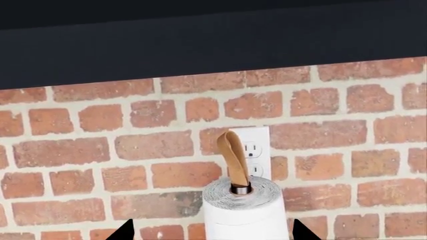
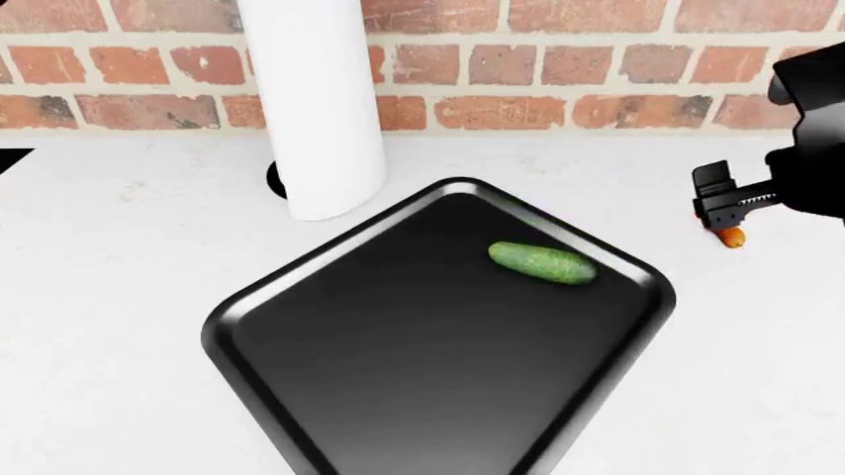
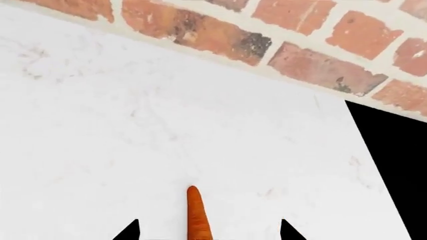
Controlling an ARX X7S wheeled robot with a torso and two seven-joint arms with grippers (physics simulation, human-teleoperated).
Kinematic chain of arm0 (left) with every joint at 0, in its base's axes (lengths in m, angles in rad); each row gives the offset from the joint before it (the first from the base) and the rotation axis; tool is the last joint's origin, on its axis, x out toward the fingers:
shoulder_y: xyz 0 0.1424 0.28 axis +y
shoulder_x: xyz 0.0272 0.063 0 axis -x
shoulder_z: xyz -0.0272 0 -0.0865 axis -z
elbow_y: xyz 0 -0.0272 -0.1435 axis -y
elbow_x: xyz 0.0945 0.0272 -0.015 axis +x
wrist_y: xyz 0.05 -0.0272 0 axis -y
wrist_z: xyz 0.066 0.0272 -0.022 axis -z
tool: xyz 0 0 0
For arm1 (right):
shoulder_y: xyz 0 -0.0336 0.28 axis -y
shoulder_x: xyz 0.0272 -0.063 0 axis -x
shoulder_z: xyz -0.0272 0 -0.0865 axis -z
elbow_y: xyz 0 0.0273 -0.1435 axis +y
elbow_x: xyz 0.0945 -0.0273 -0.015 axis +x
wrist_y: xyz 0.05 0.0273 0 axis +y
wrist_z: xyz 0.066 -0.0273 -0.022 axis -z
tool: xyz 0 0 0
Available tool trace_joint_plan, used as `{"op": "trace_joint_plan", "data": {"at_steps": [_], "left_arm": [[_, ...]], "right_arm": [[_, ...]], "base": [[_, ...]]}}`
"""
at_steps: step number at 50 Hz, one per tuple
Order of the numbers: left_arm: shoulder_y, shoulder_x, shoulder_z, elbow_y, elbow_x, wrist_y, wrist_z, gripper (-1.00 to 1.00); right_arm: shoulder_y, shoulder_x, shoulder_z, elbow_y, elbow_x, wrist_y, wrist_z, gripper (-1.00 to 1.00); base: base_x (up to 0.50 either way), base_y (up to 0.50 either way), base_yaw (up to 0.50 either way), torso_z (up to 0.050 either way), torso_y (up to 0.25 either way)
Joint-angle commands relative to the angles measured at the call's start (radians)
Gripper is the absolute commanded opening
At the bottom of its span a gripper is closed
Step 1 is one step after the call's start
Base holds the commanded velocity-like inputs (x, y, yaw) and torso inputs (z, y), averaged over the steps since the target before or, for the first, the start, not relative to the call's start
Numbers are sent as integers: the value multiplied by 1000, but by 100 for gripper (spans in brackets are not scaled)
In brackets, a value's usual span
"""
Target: Place the two vegetables and bowl onto the tray for setting up a vegetable dip station.
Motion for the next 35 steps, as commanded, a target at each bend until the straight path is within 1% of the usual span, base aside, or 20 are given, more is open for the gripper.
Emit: {"op": "trace_joint_plan", "data": {"at_steps": [1, 7, 11, 24, 35], "left_arm": [[-1, 1, 3, 1, 0, 0, 0, 100], [-2, 2, 5, 1, 0, 0, 1, 100], [-3, 1, 5, 1, -2, 1, -1, 100], [0, 1, 7, 4, -2, 3, 1, 100], [1, 0, 8, 4, -2, 6, 1, 100]], "right_arm": [[26, -66, -26, 166, -10, 11, -100, 100], [16, -86, -10, 213, 0, 6, -91, 100], [13, -81, 3, 213, 12, 29, -54, 100], [-3, -68, 14, 222, 22, 42, -25, 100], [-8, -71, 0, 229, 6, 29, -32, 100]], "base": [[0, 0, 0, 0, 0], [0, 0, 0, 0, 0], [0, 0, 0, 0, 0], [0, 0, 0, 0, 0], [0, 0, 0, 0, 0]]}}
